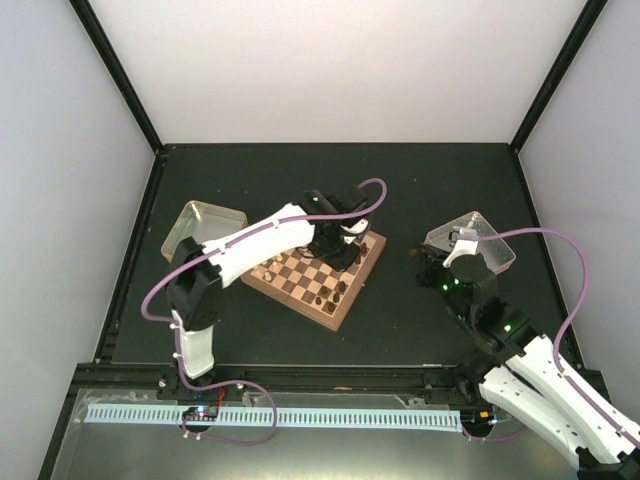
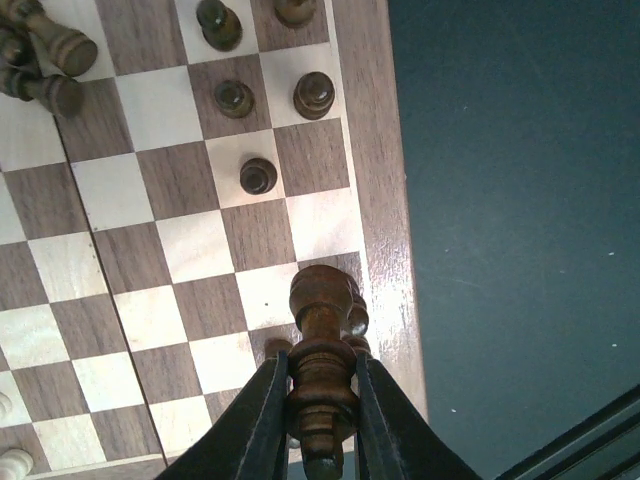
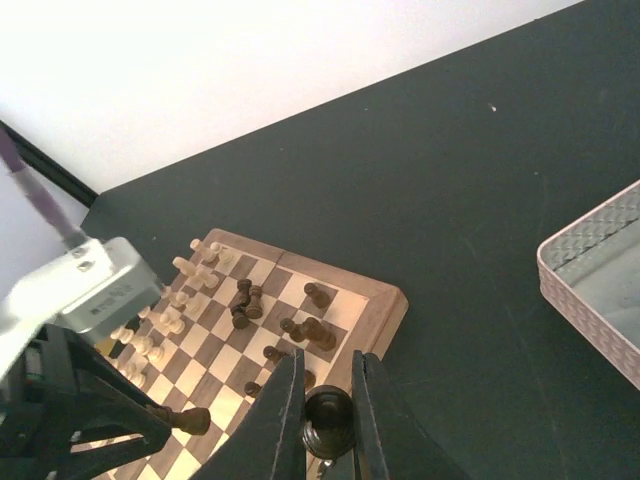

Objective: Set up the chess pieces on the board
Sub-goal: Place the chess piece on the chessboard.

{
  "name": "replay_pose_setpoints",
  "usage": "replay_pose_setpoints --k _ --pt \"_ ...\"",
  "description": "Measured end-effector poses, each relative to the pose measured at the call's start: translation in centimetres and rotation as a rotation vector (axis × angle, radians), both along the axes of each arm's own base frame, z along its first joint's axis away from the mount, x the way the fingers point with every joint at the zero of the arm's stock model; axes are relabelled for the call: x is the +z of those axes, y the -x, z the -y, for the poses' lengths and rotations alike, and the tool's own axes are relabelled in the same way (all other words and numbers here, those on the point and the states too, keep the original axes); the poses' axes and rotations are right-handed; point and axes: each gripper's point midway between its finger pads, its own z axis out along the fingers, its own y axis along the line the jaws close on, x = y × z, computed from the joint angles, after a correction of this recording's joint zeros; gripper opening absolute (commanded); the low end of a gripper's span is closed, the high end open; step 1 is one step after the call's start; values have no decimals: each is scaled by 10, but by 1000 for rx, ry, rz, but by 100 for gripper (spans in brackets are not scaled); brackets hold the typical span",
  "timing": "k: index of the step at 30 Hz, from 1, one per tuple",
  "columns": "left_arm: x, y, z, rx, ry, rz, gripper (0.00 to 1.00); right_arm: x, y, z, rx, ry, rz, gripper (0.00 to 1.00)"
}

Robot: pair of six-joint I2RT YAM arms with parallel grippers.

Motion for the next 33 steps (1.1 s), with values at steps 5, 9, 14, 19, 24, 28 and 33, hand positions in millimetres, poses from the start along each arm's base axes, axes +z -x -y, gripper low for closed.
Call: replay_pose_setpoints --k 5,9,14,19,24,28,33 --pt "-17 1 5 -24 -76 -50 8 -6 3 3 -7 5 -5 3" --pt "-27 -1 8 -31 -111 -79 9 -12 4 4 -8 10 -16 3" --pt "-40 -2 10 -41 -141 -107 9 -16 5 5 -10 6 -21 3" --pt "-52 -4 14 -54 -159 -128 9 -15 6 6 -12 -1 -18 3" --pt "-64 -2 15 -71 -178 -154 9 -16 6 6 -14 -6 -22 3" --pt "-68 -1 14 -79 -189 -166 12 -20 6 6 -14 -4 -29 3" --pt "-68 0 15 -89 -185 -170 18 -21 6 6 -13 -5 -31 3"
